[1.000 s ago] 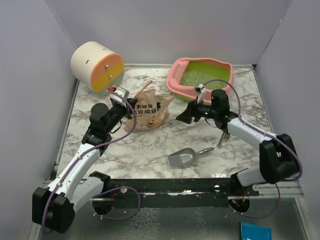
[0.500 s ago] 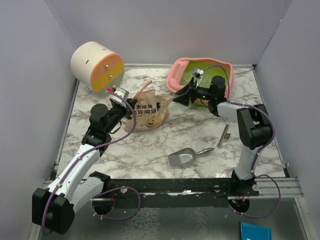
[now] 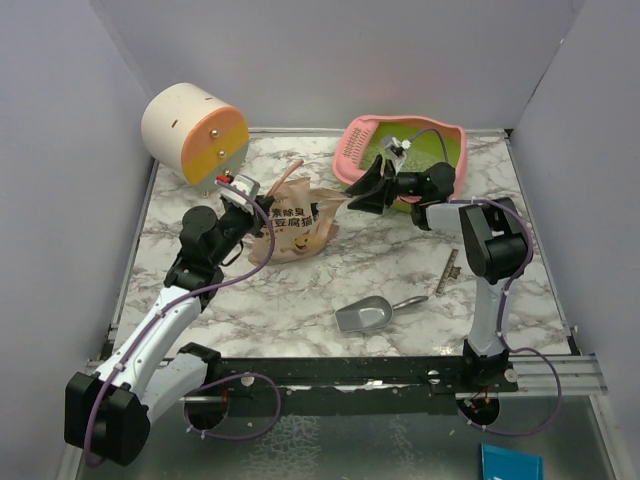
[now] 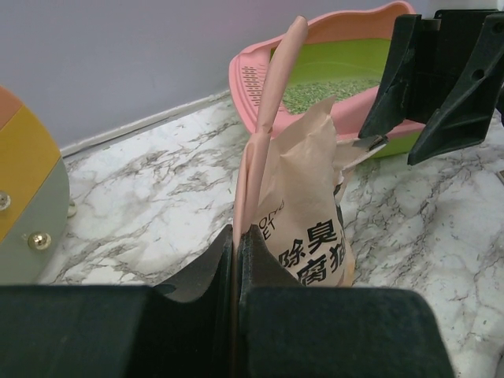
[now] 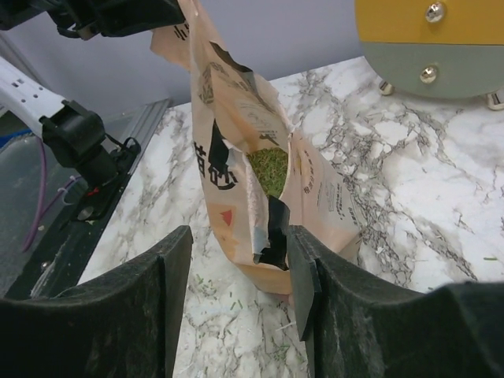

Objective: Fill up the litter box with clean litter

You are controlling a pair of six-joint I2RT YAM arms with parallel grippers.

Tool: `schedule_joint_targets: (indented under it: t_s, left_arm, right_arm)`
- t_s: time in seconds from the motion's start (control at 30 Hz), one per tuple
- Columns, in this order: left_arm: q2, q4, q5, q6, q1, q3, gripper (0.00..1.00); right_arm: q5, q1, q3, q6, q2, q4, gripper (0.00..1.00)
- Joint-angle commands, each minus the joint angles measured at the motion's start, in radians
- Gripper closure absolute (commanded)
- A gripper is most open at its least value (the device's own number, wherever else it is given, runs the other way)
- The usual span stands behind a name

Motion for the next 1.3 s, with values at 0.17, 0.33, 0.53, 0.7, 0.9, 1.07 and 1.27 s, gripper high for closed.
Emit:
schedule_joint_targets:
  t_s: [0.17,0.33,0.53,0.7,0.9,1.07,1.27]
  left_arm:
    - [0.022,0.031,0.006,0.034,0.004,0.083,1.00]
    - [0.014,0.017,0.015,0.035,0.004,0.088,1.00]
    - [0.014,0.003,0.019,0.035,0.003,0.095,1.00]
    - [0.017,-0.009,0.016,0.042,0.004,0.103,1.00]
    - [0.024,-0.012,0.010,0.052,0.003,0.106,1.00]
    - [0.043,-0.011,0.000,0.076,0.003,0.112,1.00]
    - [0.080,-0.059,0.030,0.123,0.004,0.185,1.00]
  right_arm:
    - [-0.037,0.007,0.048,-0.126,0.005,-0.136,0.47]
    - [-0.001,0.012,0.099,-0.245,0.026,-0.306,0.45]
    - [0.016,0.027,0.163,-0.372,0.046,-0.480,0.46]
    - [0.025,0.038,0.154,-0.414,0.052,-0.511,0.47]
    - [0.030,0.042,0.132,-0.410,0.055,-0.490,0.60]
    - [0.130,0.043,0.076,-0.401,0.000,-0.493,0.99]
    - [0.304,0.041,-0.120,-0.455,-0.231,-0.559,0.99]
